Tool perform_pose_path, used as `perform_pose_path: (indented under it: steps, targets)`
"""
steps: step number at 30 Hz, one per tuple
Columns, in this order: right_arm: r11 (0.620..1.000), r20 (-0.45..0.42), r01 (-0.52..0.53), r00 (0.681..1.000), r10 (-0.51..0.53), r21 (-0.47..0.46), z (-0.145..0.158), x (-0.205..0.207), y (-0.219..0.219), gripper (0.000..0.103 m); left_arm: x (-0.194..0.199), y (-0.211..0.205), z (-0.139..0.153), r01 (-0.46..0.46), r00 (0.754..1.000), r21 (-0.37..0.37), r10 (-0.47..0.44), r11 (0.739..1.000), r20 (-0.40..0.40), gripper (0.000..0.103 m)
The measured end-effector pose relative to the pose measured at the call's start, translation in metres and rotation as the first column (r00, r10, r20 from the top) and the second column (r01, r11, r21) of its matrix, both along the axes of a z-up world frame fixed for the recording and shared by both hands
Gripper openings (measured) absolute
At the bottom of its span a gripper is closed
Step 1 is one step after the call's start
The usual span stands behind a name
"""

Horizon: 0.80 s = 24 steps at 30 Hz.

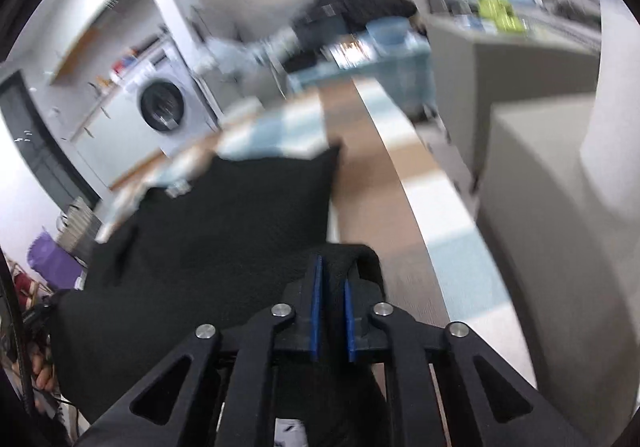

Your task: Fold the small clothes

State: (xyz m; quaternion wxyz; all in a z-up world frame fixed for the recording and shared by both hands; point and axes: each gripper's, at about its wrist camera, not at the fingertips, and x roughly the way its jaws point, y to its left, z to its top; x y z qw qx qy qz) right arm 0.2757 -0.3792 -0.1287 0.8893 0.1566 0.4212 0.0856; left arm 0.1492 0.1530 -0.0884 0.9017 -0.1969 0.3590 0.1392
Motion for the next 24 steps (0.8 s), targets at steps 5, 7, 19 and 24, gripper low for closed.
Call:
perform_pose_path:
  steps: [5,7,19,24]
  targets:
    - [0.994,-0.026,-0.043,0.999,0.046,0.105,-0.009,-0.037,-0.024,0.043,-0.035,0.005,-0.002,-0.031,1.0,0.008,0.031,0.999,-0.004,0.058]
    - [0.988,-0.05,-0.072,0.996,0.079,0.134,-0.015,-0.054,-0.031,0.044,-0.051,0.005,-0.006,-0.019,1.0,-0.01,0.019,1.0,-0.013,0.058]
    - [0.983,0.008,-0.155,0.988,0.155,0.098,-0.012,-0.091,-0.023,0.005,-0.072,-0.011,-0.031,0.067,0.996,-0.085,-0.071,0.994,-0.048,0.006]
    - [0.983,0.122,-0.14,0.985,0.124,0.123,0.01,-0.096,-0.027,0.005,-0.07,-0.02,-0.014,0.062,0.998,-0.046,-0.061,0.997,0.011,0.004]
